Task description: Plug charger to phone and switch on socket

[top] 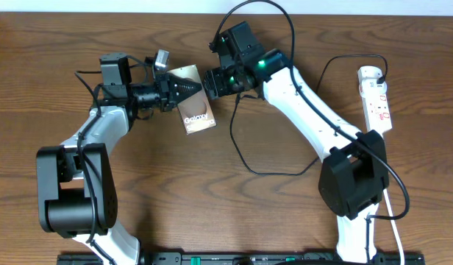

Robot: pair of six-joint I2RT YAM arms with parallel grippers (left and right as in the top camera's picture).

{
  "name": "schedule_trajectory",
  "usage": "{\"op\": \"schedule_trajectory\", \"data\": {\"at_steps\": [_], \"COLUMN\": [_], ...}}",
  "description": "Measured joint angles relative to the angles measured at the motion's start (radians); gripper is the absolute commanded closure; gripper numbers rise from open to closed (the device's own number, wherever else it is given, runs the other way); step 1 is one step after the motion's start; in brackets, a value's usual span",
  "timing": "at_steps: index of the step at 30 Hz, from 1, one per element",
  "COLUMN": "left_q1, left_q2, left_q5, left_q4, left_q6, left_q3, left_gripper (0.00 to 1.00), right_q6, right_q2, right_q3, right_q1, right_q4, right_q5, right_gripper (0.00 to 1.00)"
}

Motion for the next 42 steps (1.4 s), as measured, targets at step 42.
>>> {"op": "schedule_trajectory", "data": {"at_steps": [42], "left_q1": [0.156], "left_q2": [0.0], "left_q5": [-0.029], "left_q4": [0.66], "left_q6": [-0.666], "left_q3": [-0.004], "left_gripper": [0.93], "right_q6": [0.243], "right_q2": [0.22], "right_q3": [-0.043], "right_q1": [-0.053], "right_q4": [-0.023], "right_q5": [0.174], "right_gripper": [0.6]}}
